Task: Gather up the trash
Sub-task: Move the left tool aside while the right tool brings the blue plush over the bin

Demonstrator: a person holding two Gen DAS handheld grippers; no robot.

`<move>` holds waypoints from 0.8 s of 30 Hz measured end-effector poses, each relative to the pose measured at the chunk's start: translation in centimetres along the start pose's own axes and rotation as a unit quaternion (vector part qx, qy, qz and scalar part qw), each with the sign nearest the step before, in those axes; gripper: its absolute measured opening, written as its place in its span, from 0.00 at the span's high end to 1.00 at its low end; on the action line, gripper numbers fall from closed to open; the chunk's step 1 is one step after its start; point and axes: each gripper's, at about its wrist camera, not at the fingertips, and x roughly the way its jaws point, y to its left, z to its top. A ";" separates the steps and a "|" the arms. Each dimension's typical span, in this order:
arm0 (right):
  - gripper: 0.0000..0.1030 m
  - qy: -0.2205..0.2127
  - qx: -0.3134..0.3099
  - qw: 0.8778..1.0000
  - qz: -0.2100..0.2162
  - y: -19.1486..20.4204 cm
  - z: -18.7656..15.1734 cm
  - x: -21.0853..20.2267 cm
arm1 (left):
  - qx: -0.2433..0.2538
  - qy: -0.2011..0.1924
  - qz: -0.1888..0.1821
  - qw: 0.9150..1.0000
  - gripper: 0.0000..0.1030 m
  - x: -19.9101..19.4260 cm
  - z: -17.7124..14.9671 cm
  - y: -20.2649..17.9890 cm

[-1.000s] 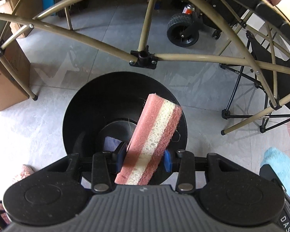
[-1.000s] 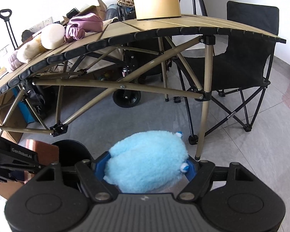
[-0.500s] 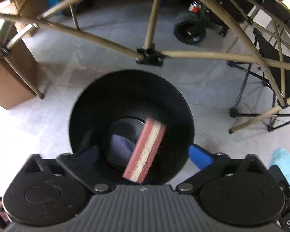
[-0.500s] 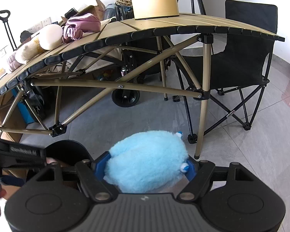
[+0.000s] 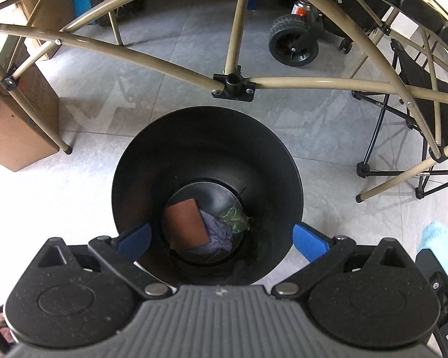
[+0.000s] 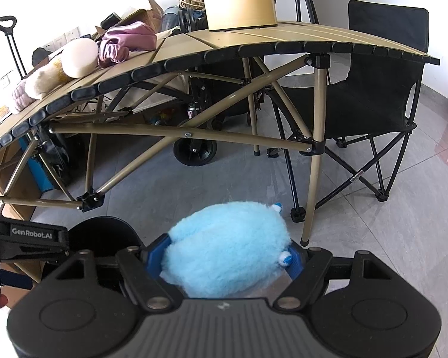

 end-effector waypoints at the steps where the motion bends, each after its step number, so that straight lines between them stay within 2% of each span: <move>1: 0.27 0.000 0.000 1.000 0.000 0.0 0.0 0.0 | 0.000 0.000 0.000 1.000 0.00 -0.1 0.0 0.0; 12: 0.27 0.004 -0.009 1.000 0.008 0.7 0.0 -0.1 | 0.008 -0.001 0.004 1.000 0.00 -0.5 -0.4 0.7; 24: 0.27 0.008 -0.041 0.999 0.028 4.7 -0.2 -0.1 | -0.003 -0.008 0.004 1.000 0.00 -2.1 -0.9 4.8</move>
